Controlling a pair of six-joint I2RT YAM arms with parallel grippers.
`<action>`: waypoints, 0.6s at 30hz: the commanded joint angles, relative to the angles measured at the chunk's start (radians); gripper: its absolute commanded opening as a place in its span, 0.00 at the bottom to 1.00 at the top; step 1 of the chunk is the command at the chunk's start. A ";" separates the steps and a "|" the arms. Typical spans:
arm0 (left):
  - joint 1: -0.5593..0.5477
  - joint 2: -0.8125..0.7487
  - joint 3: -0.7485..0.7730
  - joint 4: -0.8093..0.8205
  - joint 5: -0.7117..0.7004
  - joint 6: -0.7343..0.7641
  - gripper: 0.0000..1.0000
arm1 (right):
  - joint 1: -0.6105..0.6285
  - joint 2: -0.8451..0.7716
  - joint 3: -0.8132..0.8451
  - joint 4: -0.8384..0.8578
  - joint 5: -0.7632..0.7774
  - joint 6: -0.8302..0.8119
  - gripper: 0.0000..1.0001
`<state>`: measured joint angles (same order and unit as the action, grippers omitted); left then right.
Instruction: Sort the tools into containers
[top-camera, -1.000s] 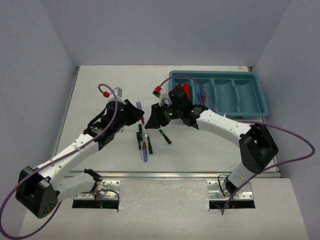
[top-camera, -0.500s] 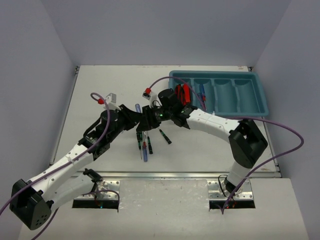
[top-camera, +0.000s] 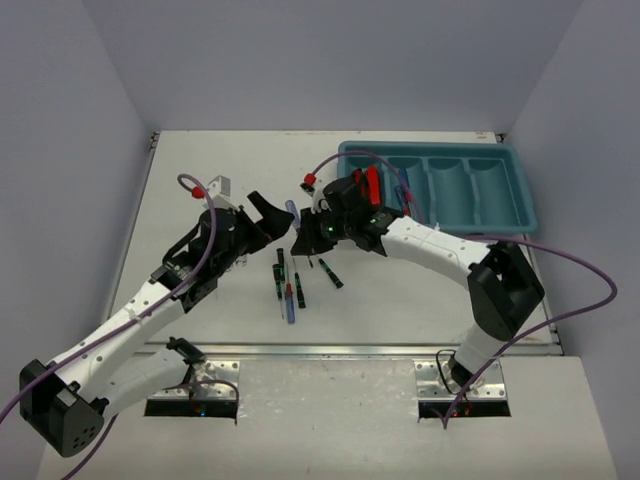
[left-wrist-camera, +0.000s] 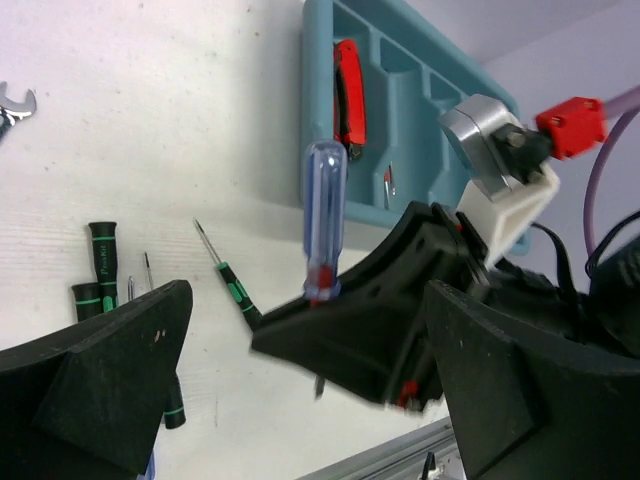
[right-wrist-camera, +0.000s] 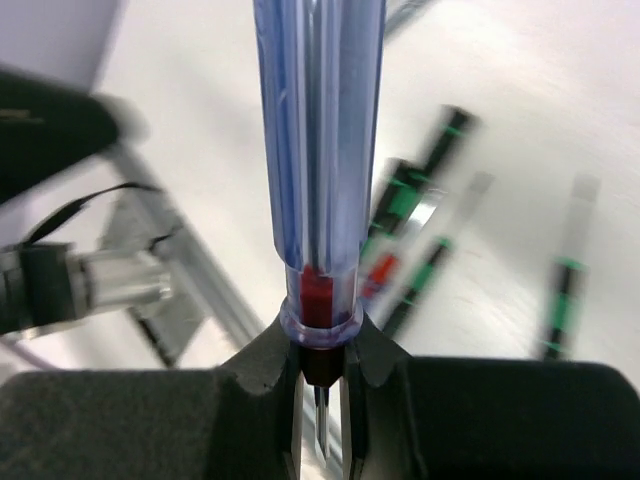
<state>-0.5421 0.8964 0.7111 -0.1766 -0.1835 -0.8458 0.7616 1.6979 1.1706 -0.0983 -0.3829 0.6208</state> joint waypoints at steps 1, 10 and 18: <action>-0.013 -0.032 0.164 -0.166 -0.063 0.088 1.00 | -0.129 -0.103 0.059 -0.213 0.333 -0.112 0.00; -0.013 -0.061 0.150 -0.315 -0.045 0.165 1.00 | -0.519 0.035 0.234 -0.454 0.625 -0.309 0.00; -0.101 0.048 0.105 -0.358 -0.151 0.132 1.00 | -0.573 0.295 0.566 -0.599 0.677 -0.385 0.35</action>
<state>-0.5743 0.9049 0.8337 -0.4880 -0.2574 -0.7053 0.1781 1.9136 1.5767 -0.5924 0.2332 0.2963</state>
